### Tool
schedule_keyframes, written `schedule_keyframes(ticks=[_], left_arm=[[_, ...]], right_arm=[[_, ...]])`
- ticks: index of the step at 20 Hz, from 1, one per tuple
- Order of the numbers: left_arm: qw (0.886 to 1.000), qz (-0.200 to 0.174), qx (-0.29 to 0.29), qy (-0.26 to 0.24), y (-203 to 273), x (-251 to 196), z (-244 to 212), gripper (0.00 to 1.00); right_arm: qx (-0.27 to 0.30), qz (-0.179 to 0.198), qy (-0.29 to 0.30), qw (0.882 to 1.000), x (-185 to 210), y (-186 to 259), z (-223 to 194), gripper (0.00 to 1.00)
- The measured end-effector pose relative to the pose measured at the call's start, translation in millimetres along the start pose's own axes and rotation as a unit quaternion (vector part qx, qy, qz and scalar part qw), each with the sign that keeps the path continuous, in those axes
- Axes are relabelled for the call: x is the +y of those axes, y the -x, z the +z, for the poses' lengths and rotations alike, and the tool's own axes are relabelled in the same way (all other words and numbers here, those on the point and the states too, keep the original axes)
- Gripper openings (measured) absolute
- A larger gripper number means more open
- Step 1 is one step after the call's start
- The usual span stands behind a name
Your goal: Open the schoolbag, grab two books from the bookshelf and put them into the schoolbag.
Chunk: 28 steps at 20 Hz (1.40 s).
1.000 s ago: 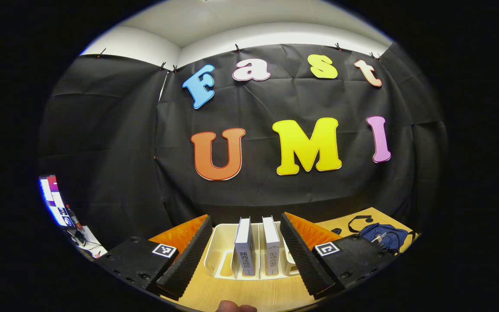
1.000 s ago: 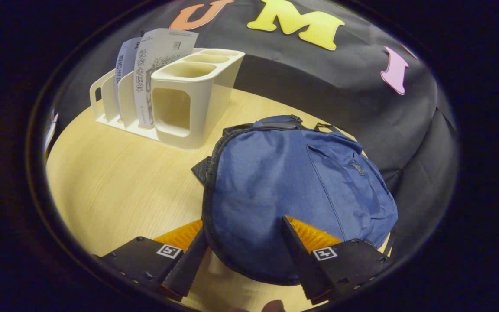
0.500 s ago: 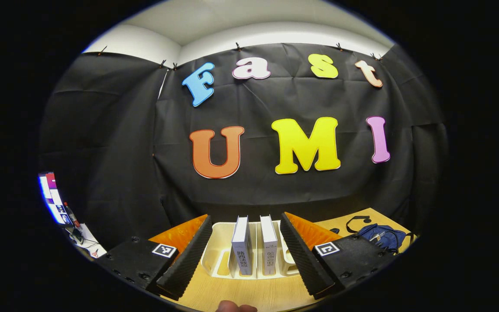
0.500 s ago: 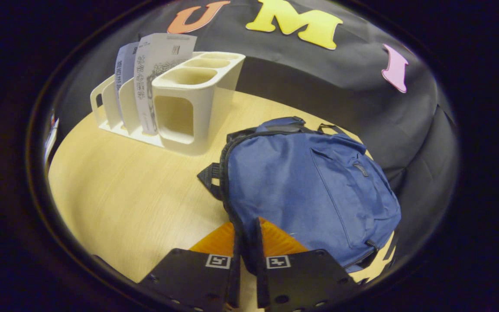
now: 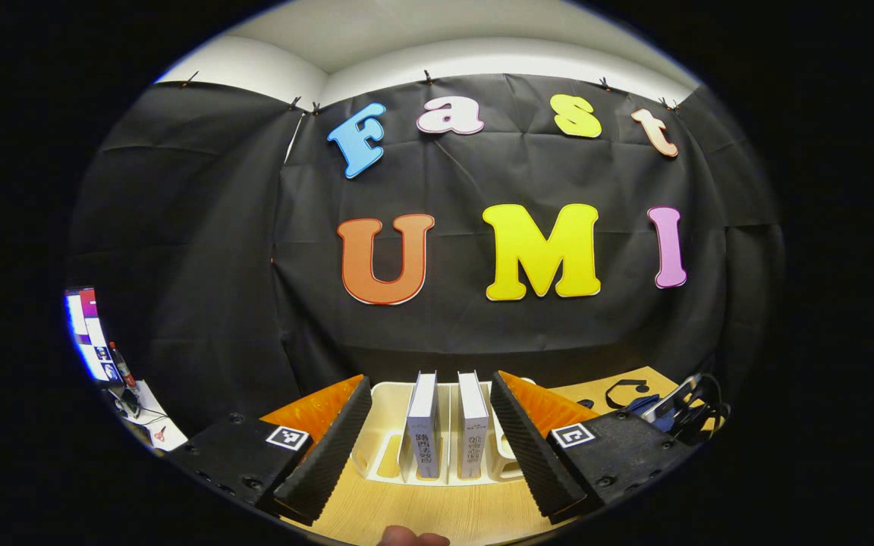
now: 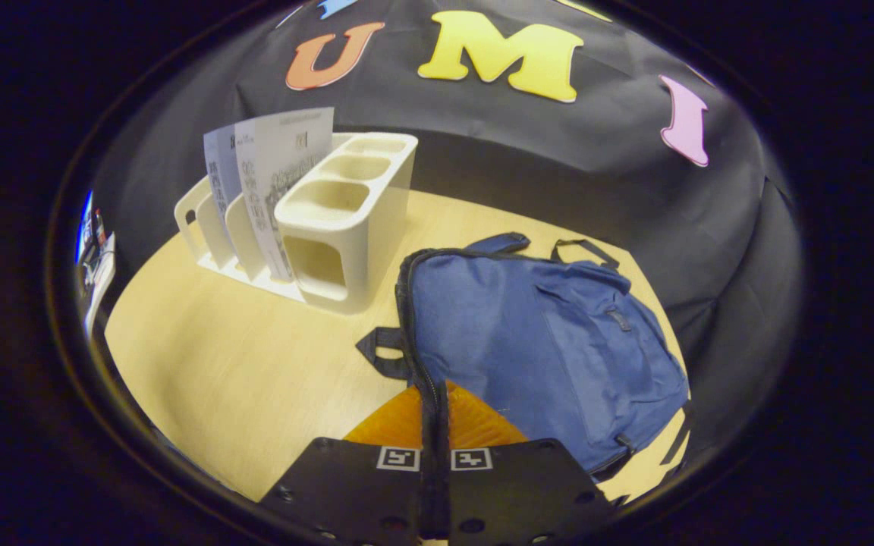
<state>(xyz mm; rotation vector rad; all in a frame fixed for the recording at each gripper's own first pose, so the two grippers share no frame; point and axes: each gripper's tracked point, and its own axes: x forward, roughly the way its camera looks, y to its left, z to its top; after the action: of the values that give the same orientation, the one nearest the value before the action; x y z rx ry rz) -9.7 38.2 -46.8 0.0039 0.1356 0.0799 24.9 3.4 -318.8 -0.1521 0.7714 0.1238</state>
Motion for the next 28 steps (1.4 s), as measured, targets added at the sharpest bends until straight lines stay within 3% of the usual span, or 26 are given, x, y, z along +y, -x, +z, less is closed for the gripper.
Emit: schedule_keyframes(ticks=[10,20,23,28], left_arm=[[0.999,-0.024,0.033,0.018,-38,-17,-4,1.00],[0.991,-0.070,0.112,0.030,-95,-58,4,1.00],[0.984,-0.086,0.154,0.026,-121,-70,1,1.00],[0.955,-0.111,0.275,0.031,-151,-80,-31,1.00]], right_arm=[[-0.081,-0.055,-0.017,0.995,-111,79,76,0.00],[-0.100,-0.090,-0.060,0.989,-239,101,88,0.00],[-0.101,-0.091,-0.072,0.988,-267,99,85,0.00],[-0.095,-0.084,-0.074,0.989,-297,93,83,0.00]])
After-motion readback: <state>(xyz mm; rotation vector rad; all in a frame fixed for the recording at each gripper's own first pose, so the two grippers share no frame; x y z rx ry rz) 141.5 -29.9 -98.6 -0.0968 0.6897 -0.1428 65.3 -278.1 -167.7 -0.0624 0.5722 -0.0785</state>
